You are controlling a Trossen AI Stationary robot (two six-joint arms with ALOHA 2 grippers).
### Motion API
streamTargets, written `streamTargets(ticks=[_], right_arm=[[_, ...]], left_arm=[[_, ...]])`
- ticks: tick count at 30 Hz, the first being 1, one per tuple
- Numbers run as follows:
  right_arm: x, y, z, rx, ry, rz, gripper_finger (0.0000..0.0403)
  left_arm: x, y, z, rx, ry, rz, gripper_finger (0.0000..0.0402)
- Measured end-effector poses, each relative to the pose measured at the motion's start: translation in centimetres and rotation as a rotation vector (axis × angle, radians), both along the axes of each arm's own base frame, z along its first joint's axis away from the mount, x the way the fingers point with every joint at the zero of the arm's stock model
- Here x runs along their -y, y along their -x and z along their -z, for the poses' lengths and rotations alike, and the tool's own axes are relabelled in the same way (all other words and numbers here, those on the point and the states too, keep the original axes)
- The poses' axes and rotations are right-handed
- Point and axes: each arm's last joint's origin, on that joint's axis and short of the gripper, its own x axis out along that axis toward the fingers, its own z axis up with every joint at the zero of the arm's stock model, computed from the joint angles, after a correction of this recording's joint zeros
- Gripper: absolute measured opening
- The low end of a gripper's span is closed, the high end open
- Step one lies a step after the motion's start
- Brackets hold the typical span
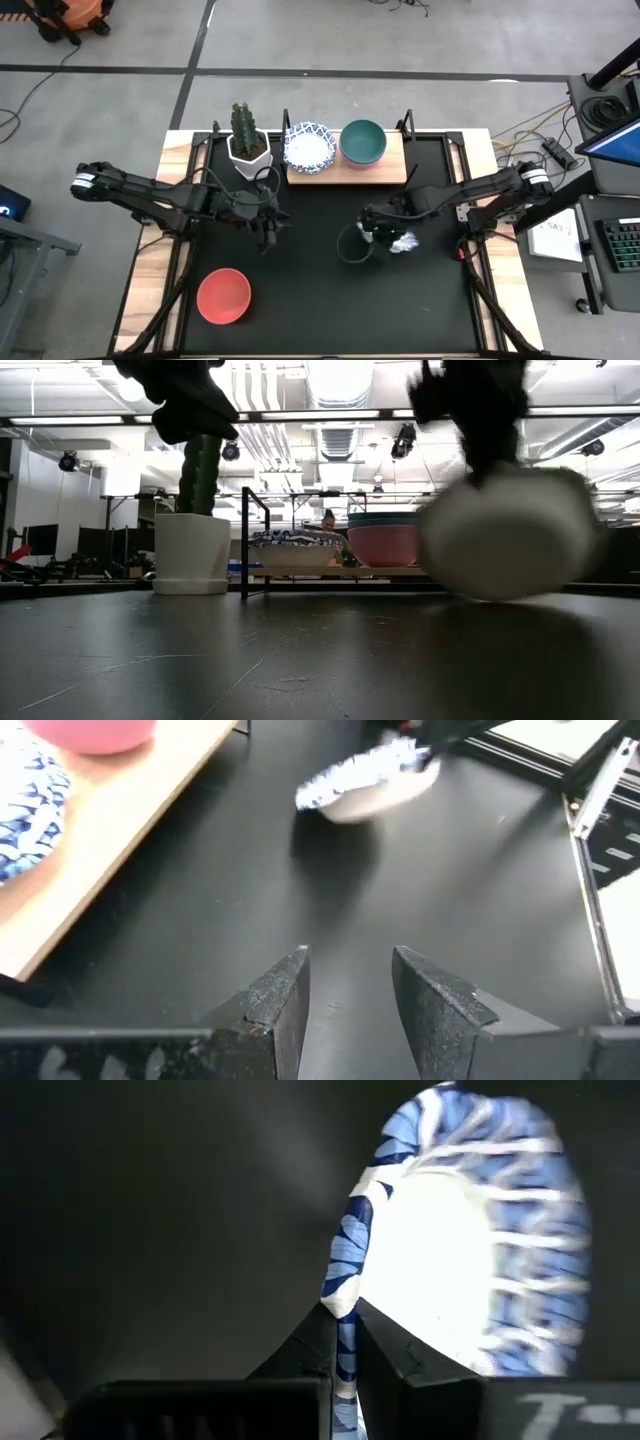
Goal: Place and stack bowls onto a shelf
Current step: Stack the white patterned bowl on top of the white patterned bowls on the shelf
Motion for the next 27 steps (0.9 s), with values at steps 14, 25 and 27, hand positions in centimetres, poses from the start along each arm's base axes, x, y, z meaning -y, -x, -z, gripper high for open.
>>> streamTargets(ticks=[14, 25, 27], right_arm=[[1.4, -4.6, -11.1, 0.644, 0.664, -0.222, 0.0012], [9.5, -7.6, -9.5, 0.660, 0.946, -0.158, 0.0012], [11.1, -8.3, -8.5, 0.630, 0.962, -0.139, 0.0012]], left_arm=[[-0.1, 0.0, -0.1, 0.007, -0.026, -0.017, 0.0127], [-0.3, 1.8, -3.5, 0.134, -0.085, 0.018, 0.0127], [-0.4, 2.5, -4.2, 0.168, -0.094, 0.027, 0.0127]])
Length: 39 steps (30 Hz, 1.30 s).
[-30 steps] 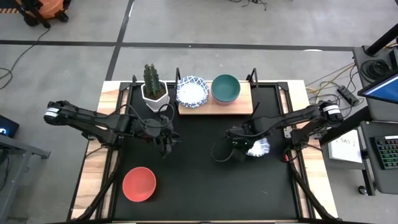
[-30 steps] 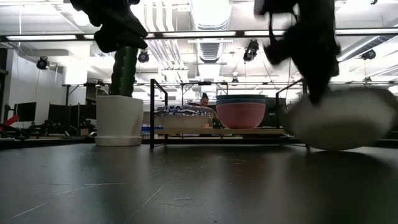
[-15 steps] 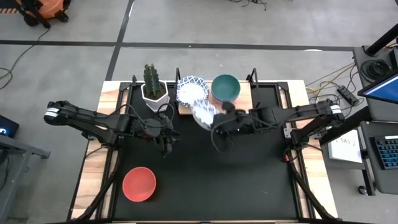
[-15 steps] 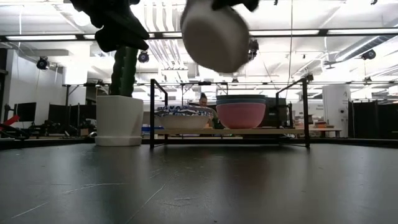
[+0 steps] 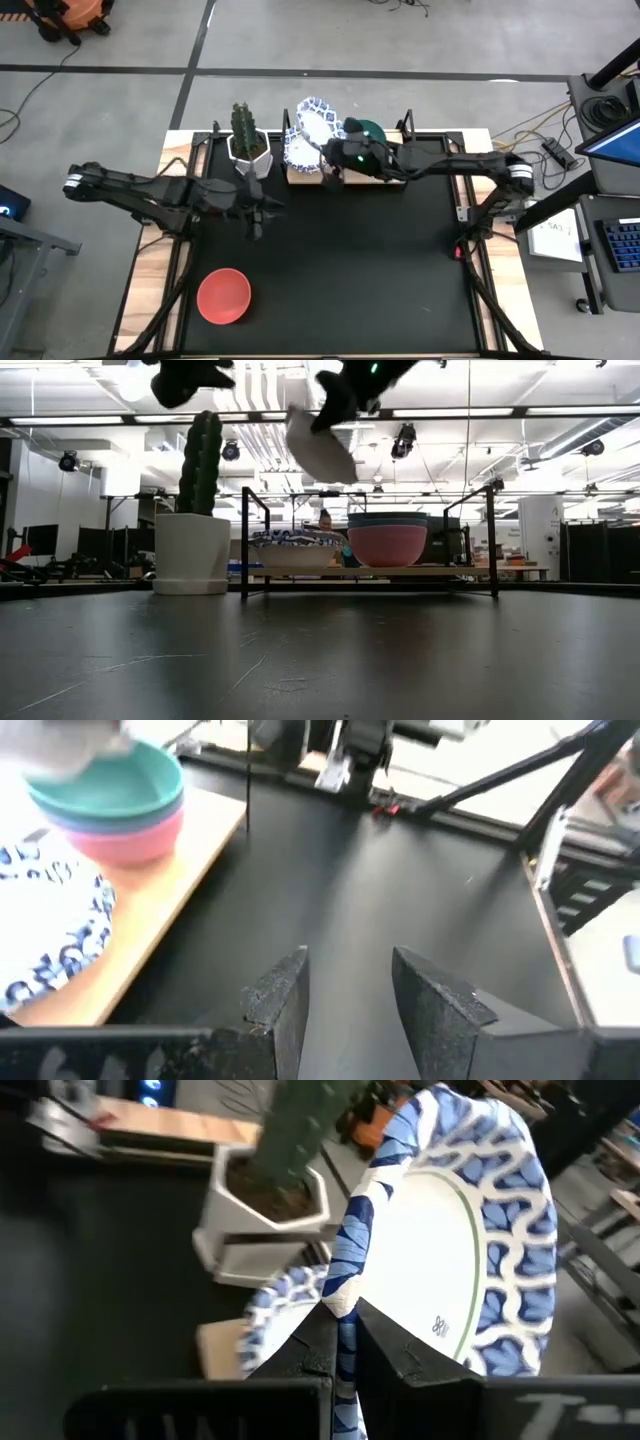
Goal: Place and stack bowls onto a shelf
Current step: Stack the white patterned bowl on top of the white patterned bowls on the shelf
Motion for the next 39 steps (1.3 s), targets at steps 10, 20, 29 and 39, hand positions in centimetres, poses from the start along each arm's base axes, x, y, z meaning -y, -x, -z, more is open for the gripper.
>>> streamTargets(ticks=[10, 20, 29, 39], right_arm=[[5.1, -3.1, 5.3, -0.028, -0.051, 0.011, 0.0024], [5.2, -3.5, 6.5, -0.042, -0.096, 0.020, 0.0122], [2.7, -2.8, 3.8, 0.035, -0.155, -0.089, 0.0132], [4.3, -4.5, 5.6, 0.162, -0.123, -0.062, 0.0083]], left_arm=[[-0.6, 3.3, -2.7, 0.142, -0.026, -0.006, 0.0127], [-0.6, 3.3, -2.7, 0.146, -0.010, -0.013, 0.0127], [-0.3, 1.8, -1.3, 0.066, 0.081, -0.060, 0.0127], [1.5, -0.3, -0.2, 0.052, 0.196, -0.051, 0.0127]])
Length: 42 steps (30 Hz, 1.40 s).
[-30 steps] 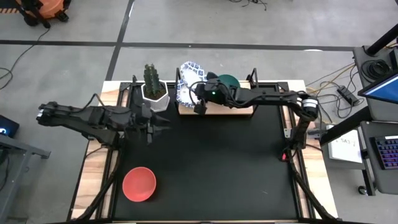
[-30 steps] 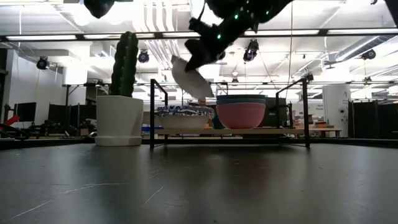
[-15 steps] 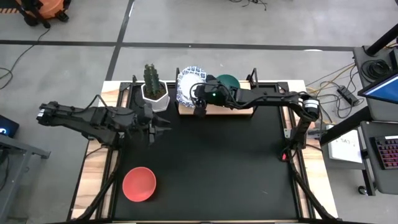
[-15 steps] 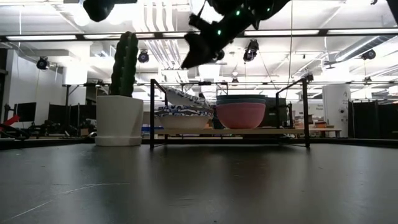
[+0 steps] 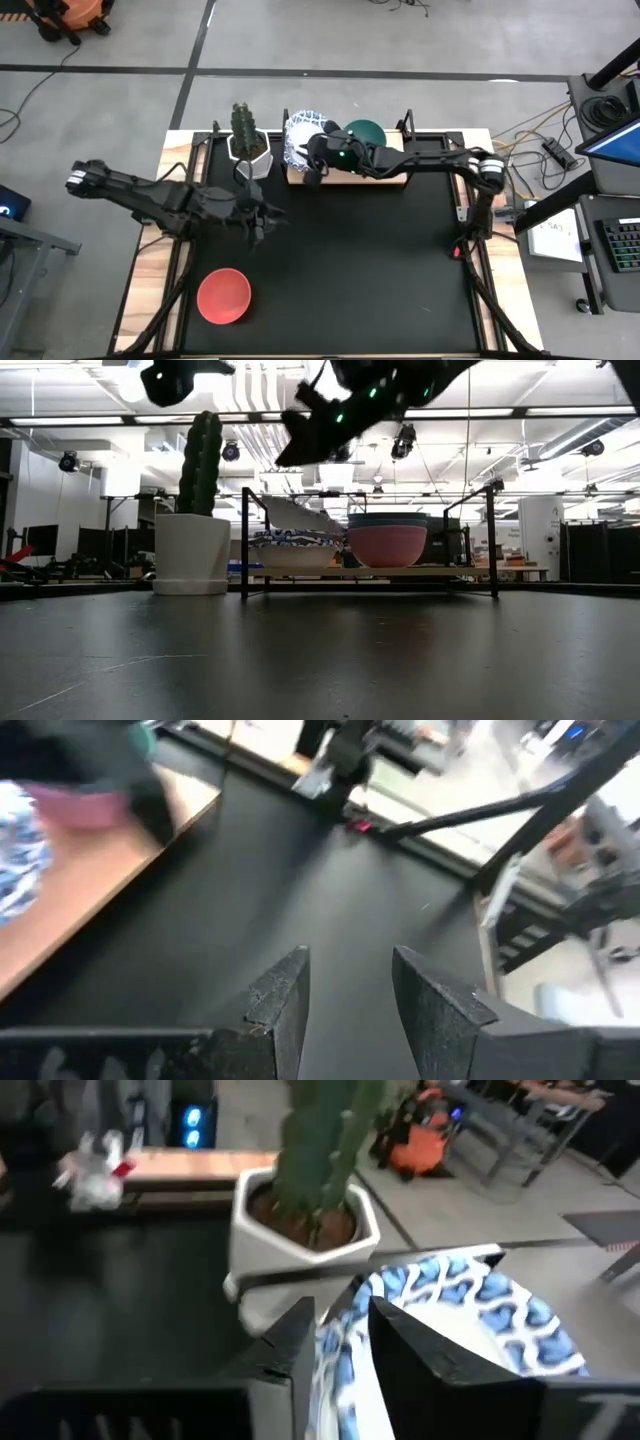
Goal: Place and stack bowls onto a shelf
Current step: Stack the white patterned bowl on top of the white patterned bowls on the shelf, then stack the orange bowl on top of the green bowl on the shelf
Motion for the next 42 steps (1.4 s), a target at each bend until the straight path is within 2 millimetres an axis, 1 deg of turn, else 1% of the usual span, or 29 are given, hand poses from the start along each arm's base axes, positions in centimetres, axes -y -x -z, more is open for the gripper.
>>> streamTargets(ticks=[4, 8, 13, 16, 19, 22, 24, 26, 29, 33, 35, 36, 39, 42], right_arm=[[1.7, -1.4, 2.5, 0.045, -0.013, 0.037, 0.0054], [2.6, -2.5, 5.3, 0.009, -0.047, 0.058, 0.0031], [2.6, -3.1, 6.9, -0.028, -0.058, 0.053, 0.0014], [2.4, -3.1, 7.1, -0.050, -0.072, 0.051, 0.0010], [2.3, -2.7, 5.9, -0.031, -0.065, 0.049, 0.0009], [2.2, -2.2, 3.8, 0.022, -0.039, 0.049, 0.0009], [2.5, -1.8, 2.6, 0.054, -0.030, 0.057, 0.0009], [3.0, -1.4, 2.2, 0.062, -0.024, 0.071, 0.0009], [3.6, -1.1, 2.1, 0.058, -0.024, 0.088, 0.0009], [3.4, -0.8, 1.7, 0.042, -0.014, 0.075, 0.0009], [2.5, -0.7, 1.1, 0.031, -0.006, 0.051, 0.0009], [1.9, -0.5, 0.5, 0.025, 0.001, 0.036, 0.0009], [-0.4, 0.5, -1.4, -0.021, 0.021, -0.025, 0.0009], [-2.9, 2.1, -3.3, -0.086, 0.022, -0.080, 0.0009]], left_arm=[[0.9, -0.3, -0.6, 0.077, 0.017, 0.033, 0.0127], [1.4, 0.0, -0.8, 0.092, 0.016, 0.043, 0.0127], [1.4, 0.3, -1.0, 0.099, 0.014, 0.041, 0.0127], [1.4, 0.3, -1.0, 0.098, 0.007, 0.044, 0.0127], [1.4, 0.3, -1.0, 0.093, -0.011, 0.051, 0.0127], [1.4, 0.3, -1.0, 0.093, -0.031, 0.059, 0.0127], [1.4, 0.3, -1.0, 0.093, -0.045, 0.064, 0.0127], [1.4, 0.4, -1.0, 0.094, -0.057, 0.069, 0.0127], [1.4, 0.4, -1.0, 0.093, -0.068, 0.073, 0.0127], [1.4, 0.5, -0.7, 0.059, -0.053, 0.067, 0.0127], [1.4, 0.7, 0.1, -0.016, -0.009, 0.058, 0.0127], [1.4, 0.8, 0.5, -0.062, 0.025, 0.046, 0.0127], [1.5, 1.2, 2.0, -0.218, 0.170, 0.002, 0.0127], [3.0, 1.0, 3.0, -0.313, 0.315, 0.004, 0.0123]])
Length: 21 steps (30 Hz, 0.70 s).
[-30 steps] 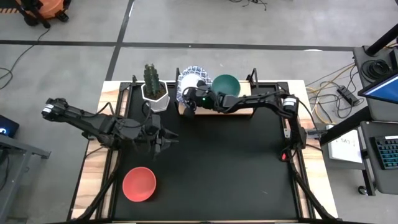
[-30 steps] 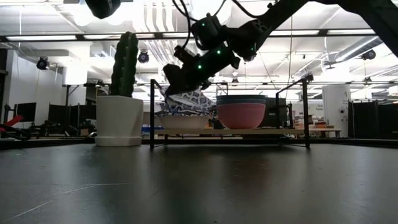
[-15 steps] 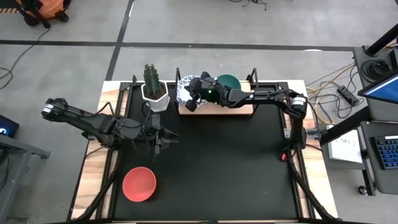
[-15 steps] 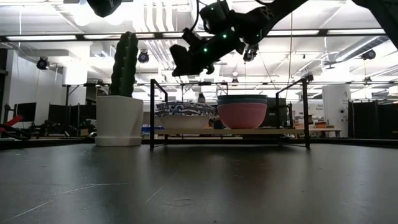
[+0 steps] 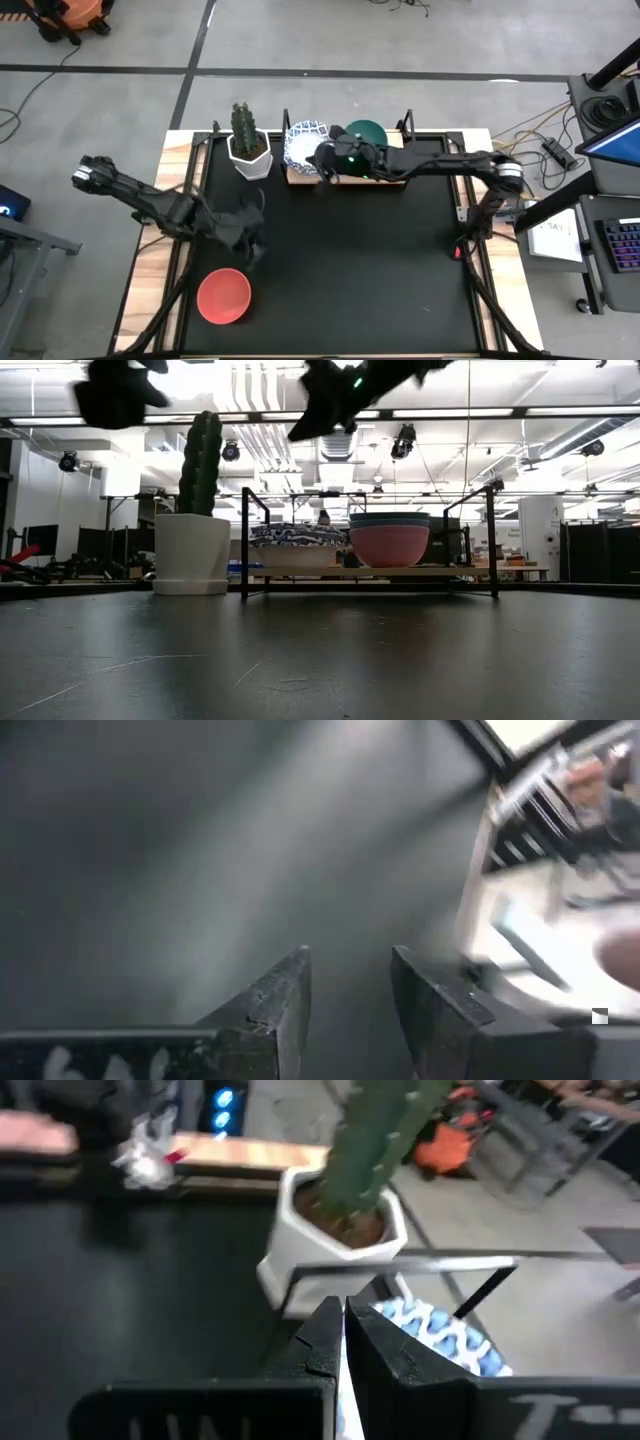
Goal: Place and stack bowls onto a shelf
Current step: Stack the orange bowl on top of the green bowl on the shelf
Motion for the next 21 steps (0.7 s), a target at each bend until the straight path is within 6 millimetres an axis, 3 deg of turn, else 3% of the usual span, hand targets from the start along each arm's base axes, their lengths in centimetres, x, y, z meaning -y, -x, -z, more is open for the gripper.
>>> streamTargets(ticks=[5, 9, 16, 21], right_arm=[[-3.5, 3.7, -2.5, -0.078, -0.034, -0.066, 0.0009], [-6.2, 6.6, -3.3, -0.062, -0.061, -0.121, 0.0009], [-9.0, 10.9, -2.6, -0.008, -0.118, -0.176, 0.0009], [-10.1, 13.1, -1.6, 0.059, -0.164, -0.205, 0.0009]], left_arm=[[3.3, -0.5, 1.0, -0.184, 0.236, -0.026, 0.0112], [5.7, -0.6, 2.0, -0.370, 0.283, -0.064, 0.0109], [9.1, -1.6, 3.6, -0.576, 0.372, -0.115, 0.0117], [10.4, -2.1, 5.1, -0.720, 0.311, -0.159, 0.0159]])
